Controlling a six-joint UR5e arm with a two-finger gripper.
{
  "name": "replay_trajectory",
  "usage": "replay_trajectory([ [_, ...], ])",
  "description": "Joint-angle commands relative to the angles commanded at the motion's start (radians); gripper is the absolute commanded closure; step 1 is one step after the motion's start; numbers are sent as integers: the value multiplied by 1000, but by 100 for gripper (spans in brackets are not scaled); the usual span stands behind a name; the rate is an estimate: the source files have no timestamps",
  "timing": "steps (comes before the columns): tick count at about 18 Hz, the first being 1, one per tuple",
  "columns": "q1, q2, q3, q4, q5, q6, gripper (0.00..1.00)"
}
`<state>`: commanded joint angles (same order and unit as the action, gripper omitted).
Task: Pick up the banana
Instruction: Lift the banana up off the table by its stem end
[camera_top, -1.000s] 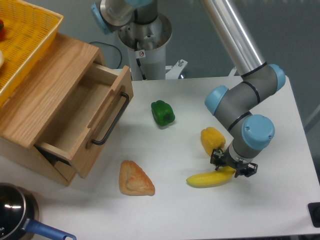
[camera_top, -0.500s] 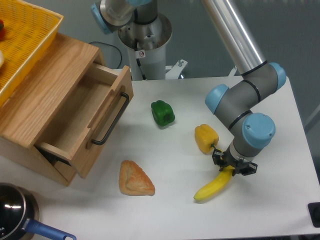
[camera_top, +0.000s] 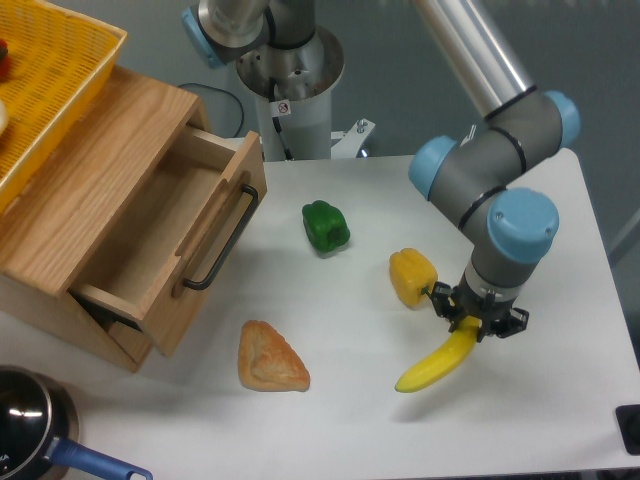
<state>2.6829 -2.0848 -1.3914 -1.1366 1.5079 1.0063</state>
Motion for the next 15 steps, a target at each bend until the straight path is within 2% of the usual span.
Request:
replay_trajectory([
  [4,0,40,14,-29,44,-2,84],
  [9,0,87,58,-199,104,6,85],
  [15,6,104,87,-270,104,20,85],
])
